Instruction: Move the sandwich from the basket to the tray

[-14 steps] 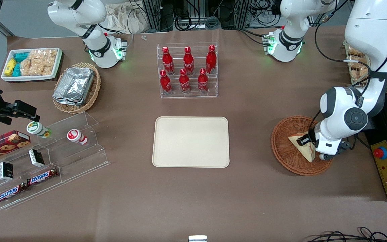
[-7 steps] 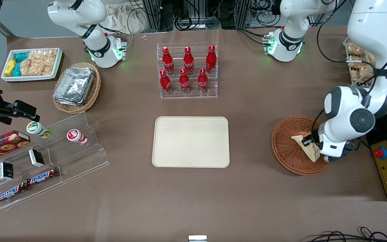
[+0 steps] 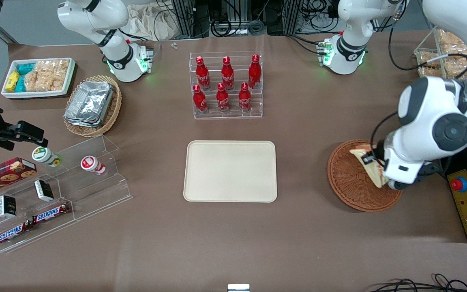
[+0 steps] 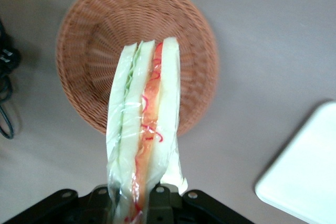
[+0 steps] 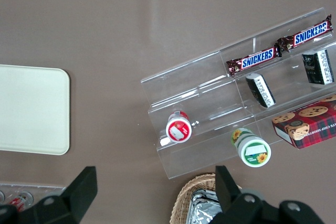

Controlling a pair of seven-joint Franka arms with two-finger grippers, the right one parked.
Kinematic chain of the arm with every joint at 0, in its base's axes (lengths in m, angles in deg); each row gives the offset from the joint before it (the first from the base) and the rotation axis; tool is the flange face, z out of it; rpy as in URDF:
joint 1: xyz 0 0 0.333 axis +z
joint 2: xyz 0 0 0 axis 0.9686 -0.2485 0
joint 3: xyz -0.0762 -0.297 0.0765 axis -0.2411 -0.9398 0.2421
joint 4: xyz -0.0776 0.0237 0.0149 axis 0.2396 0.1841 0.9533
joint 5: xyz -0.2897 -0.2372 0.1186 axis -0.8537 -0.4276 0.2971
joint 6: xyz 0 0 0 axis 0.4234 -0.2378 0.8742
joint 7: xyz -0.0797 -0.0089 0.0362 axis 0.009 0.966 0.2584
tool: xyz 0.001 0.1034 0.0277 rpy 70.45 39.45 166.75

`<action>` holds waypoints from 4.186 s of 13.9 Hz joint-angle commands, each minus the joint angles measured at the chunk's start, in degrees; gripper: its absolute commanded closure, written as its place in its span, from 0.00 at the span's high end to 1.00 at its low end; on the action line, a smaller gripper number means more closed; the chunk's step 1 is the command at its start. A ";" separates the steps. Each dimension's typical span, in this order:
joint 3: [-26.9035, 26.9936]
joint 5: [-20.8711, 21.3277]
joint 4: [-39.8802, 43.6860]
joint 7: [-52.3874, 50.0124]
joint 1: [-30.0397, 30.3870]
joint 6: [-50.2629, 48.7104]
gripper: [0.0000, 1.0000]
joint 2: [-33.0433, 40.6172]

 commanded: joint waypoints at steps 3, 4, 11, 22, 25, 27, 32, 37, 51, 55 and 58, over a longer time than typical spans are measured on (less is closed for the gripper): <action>-9.77 -1.19 -3.37 -7.01 -2.24 7.24 0.19 -0.92; -9.78 -1.20 -5.92 -7.01 -4.68 11.98 0.27 -1.70; -9.42 3.09 -5.52 -7.53 -14.10 26.52 0.06 -16.71; -9.33 16.90 3.10 -16.41 -17.80 27.85 0.43 -29.39; -9.34 17.26 3.28 -16.41 -17.80 27.50 1.00 -29.05; -9.34 17.09 3.72 -16.50 -17.54 27.06 1.00 -28.08; -9.69 13.85 9.87 -16.24 -15.70 13.63 1.00 -24.40; -9.69 9.35 7.07 -15.71 -12.00 9.57 1.00 -13.94; 1.37 0.65 4.88 -0.52 -11.83 -2.38 1.00 -0.67; 11.38 -6.54 -3.55 15.79 -12.18 -1.42 1.00 8.37; 18.77 -7.96 -9.97 27.41 -12.71 -1.68 1.00 14.88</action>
